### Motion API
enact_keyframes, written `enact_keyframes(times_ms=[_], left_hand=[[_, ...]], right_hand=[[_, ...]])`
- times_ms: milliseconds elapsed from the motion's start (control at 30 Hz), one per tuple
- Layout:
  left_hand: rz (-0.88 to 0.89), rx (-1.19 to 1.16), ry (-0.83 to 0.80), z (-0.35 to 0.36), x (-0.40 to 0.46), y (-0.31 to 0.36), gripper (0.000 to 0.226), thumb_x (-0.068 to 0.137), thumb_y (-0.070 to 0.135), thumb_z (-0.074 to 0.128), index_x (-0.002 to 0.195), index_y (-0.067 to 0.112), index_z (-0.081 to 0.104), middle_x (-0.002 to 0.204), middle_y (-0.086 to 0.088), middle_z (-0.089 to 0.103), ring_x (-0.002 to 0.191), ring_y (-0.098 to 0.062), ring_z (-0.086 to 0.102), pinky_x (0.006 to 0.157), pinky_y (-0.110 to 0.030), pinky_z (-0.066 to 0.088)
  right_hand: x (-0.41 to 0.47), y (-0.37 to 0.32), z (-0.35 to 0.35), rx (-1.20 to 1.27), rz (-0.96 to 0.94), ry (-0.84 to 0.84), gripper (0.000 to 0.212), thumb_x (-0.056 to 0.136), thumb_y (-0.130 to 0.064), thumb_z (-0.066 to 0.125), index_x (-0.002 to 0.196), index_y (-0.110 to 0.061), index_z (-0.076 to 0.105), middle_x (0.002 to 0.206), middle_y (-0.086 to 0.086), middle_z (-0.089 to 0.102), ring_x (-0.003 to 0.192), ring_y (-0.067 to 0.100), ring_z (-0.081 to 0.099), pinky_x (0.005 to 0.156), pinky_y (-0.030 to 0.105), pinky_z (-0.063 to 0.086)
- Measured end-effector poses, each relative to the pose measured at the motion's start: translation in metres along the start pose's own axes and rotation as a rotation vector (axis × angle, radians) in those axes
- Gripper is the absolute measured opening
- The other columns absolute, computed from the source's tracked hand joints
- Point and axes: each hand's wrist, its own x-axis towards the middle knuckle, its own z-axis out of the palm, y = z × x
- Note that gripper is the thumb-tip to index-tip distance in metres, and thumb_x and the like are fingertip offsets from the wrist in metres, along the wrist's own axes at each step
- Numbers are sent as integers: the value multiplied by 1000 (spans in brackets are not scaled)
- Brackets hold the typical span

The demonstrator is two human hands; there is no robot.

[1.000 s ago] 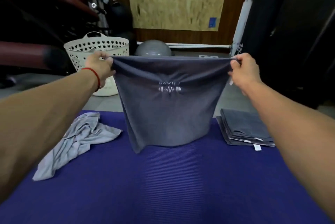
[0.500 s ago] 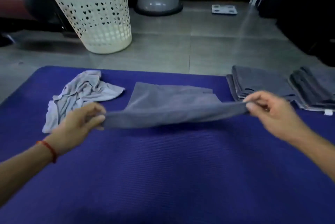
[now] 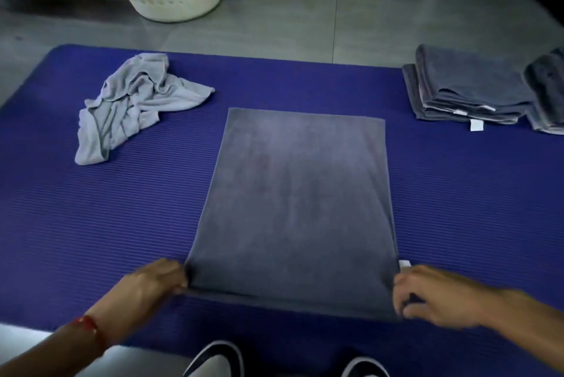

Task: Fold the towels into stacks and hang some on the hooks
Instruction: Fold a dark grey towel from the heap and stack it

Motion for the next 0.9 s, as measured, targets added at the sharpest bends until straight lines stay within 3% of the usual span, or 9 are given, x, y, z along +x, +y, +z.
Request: enact_keyframes(times_ms=[100, 200, 333, 400, 500, 567, 633, 700, 900], left_hand=[[-76, -57, -32, 13, -17, 13, 8, 87, 31, 54, 92, 37, 57, 100, 27, 53, 88, 8, 54, 80, 1, 34], [-127, -138, -88, -2, -3, 12, 28, 70, 23, 58, 92, 38, 64, 108, 24, 60, 97, 5, 62, 81, -12, 47], [-313, -184, 108, -39, 76, -8, 33, 75, 13, 62, 93, 40, 63, 95, 16, 64, 77, 3, 61, 70, -18, 47], [-465, -215, 147, -53, 140, -27, 33, 83, 4, 67, 110, 23, 70, 110, 2, 69, 89, -10, 67, 84, -29, 52], [-686, -289, 84, -70, 231, -55, 30, 91, 15, 67, 120, 7, 68, 117, -11, 69, 113, -32, 64, 101, -38, 48], [-762, -367, 79, -75, 275, -68, 17, 90, 24, 65, 96, 8, 69, 97, -16, 71, 102, -39, 68, 92, -46, 55], [-823, -472, 121, -74, 305, -79, 24, 83, 32, 67, 90, 9, 69, 92, -18, 72, 92, -39, 71, 84, -50, 60], [-839, -492, 176, -73, 323, -85, 30, 80, 35, 68, 96, 10, 72, 96, -15, 73, 91, -36, 71, 84, -50, 61], [-793, -468, 219, -84, 357, -107, 66, 81, 29, 73, 142, 17, 51, 110, -15, 69, 98, -34, 69, 94, -50, 57]], right_hand=[[1, -13, 8, -70, -12, -101, 18, 95, -41, 54, 103, -31, 66, 106, -17, 58, 102, -2, 47, 90, 17, 41], [3, -8, -24, 116, 136, -82, 23, 93, -46, 56, 99, -30, 71, 100, -19, 67, 94, -2, 61, 86, 25, 51], [36, 37, -83, 193, 355, 444, 9, 98, -31, 64, 94, -32, 73, 89, -18, 73, 86, 1, 69, 81, 28, 52], [65, 62, -116, 252, 521, 655, 13, 98, -30, 63, 106, -24, 71, 95, -9, 72, 99, 18, 70, 82, 28, 47], [109, 95, -154, 375, 740, 705, 41, 100, -37, 59, 133, -13, 59, 127, 6, 69, 125, 31, 59, 101, 35, 44], [133, 106, -168, 439, 819, 703, 55, 100, -42, 57, 143, -8, 51, 142, 13, 58, 133, 36, 52, 107, 41, 42], [156, 111, -177, 553, 848, 743, 57, 99, -45, 57, 139, -5, 53, 141, 17, 57, 128, 37, 54, 98, 40, 47], [176, 110, -182, 726, 854, 833, 54, 97, -44, 60, 134, -4, 58, 135, 15, 61, 118, 35, 60, 88, 38, 50], [205, 108, -196, 1133, 927, 1032, 63, 93, -34, 69, 144, -7, 46, 135, 10, 59, 118, 31, 62, 101, 46, 54]])
